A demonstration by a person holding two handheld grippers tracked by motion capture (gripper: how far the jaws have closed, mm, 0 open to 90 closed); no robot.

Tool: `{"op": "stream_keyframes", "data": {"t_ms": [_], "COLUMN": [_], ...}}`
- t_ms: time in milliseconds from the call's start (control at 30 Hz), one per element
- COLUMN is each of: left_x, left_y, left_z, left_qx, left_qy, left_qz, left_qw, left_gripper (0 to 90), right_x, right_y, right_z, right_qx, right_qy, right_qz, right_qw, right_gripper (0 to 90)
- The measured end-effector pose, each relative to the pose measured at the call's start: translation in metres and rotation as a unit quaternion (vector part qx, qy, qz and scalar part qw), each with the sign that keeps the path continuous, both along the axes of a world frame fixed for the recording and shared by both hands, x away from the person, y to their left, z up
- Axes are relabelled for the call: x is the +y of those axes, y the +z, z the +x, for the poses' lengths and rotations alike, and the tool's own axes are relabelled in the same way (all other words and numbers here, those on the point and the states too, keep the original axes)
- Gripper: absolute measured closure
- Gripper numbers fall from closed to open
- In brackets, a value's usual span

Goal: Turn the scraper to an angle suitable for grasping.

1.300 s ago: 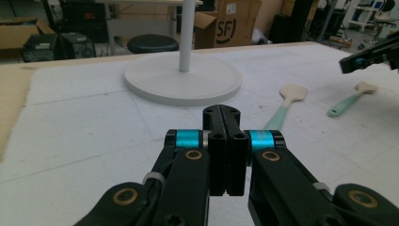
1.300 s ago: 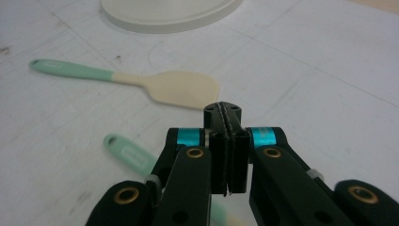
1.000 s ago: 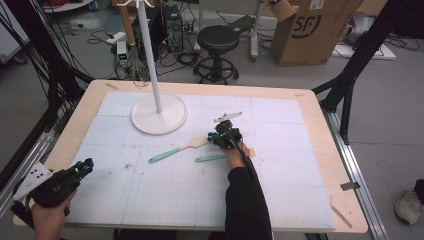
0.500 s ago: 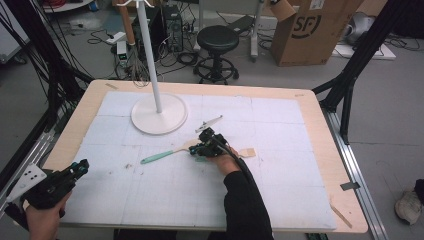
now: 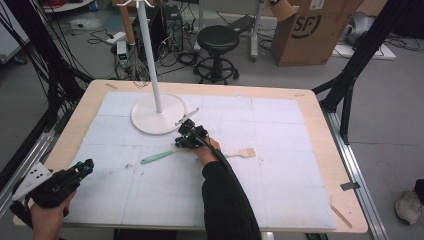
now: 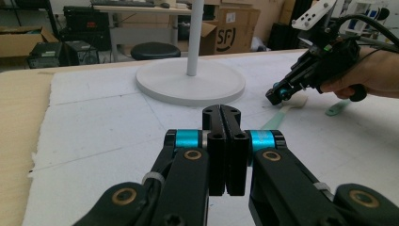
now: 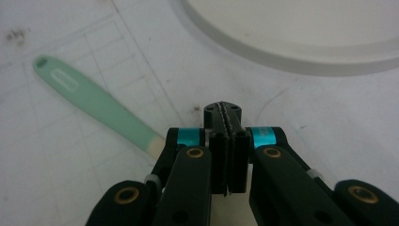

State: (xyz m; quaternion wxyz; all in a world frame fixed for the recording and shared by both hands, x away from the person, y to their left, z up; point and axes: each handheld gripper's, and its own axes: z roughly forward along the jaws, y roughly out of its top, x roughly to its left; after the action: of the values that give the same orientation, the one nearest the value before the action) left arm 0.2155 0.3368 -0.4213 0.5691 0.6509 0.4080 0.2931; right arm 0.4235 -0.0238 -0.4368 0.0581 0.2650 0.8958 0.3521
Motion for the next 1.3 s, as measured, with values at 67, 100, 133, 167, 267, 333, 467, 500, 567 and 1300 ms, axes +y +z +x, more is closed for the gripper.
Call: {"op": "stream_keyframes", "data": {"t_ms": [67,100,133,167,267,333,467,500,567,1300], "left_x": [0.001,0.002,0.003,0.004,0.005,0.005,0.004,0.004,0.003,-0.009], "left_y": [-0.001,-0.001,-0.002,-0.003,-0.005,-0.005,-0.005,-0.005,-0.004,-0.002], "left_z": [0.000,-0.001,-0.001,-0.001,-0.002,-0.003,-0.002,-0.002,-0.001,0.002], "left_qx": [0.001,0.001,0.002,0.002,0.005,0.005,0.005,0.005,0.006,0.005], "left_qy": [0.001,0.002,0.003,0.004,0.007,0.008,0.008,0.007,0.006,0.000], "left_qz": [-0.001,-0.001,-0.002,-0.003,-0.005,-0.007,-0.008,-0.007,-0.006,-0.005], "left_qw": [1.0000,1.0000,1.0000,1.0000,1.0000,0.9999,0.9999,0.9999,1.0000,1.0000], "left_gripper": [89.2,89.2,89.1,89.2,89.1,89.1,89.1,89.1,89.1,89.1], "right_x": [-0.002,-0.003,-0.004,-0.005,-0.008,-0.009,-0.012,-0.013,-0.016,-0.025], "right_y": [0.001,0.002,0.003,0.003,0.005,0.006,0.007,0.007,0.007,0.006], "right_z": [-0.001,-0.002,-0.003,-0.005,-0.010,-0.015,-0.025,-0.027,-0.033,-0.102], "right_qx": [0.006,0.009,0.014,0.018,0.033,0.040,0.051,0.056,0.057,0.031], "right_qy": [0.010,0.019,0.028,0.040,0.070,0.083,0.100,0.102,0.105,0.181], "right_qz": [-0.004,-0.008,-0.011,-0.014,-0.020,-0.025,-0.026,-0.026,-0.026,0.035], "right_qw": [0.9999,0.9997,0.9994,0.9989,0.9968,0.9955,0.9933,0.9929,0.9924,0.9823], "right_gripper": [89.8,89.9,89.9,89.9,90.0,90.0,90.0,90.0,89.9,89.9]}}
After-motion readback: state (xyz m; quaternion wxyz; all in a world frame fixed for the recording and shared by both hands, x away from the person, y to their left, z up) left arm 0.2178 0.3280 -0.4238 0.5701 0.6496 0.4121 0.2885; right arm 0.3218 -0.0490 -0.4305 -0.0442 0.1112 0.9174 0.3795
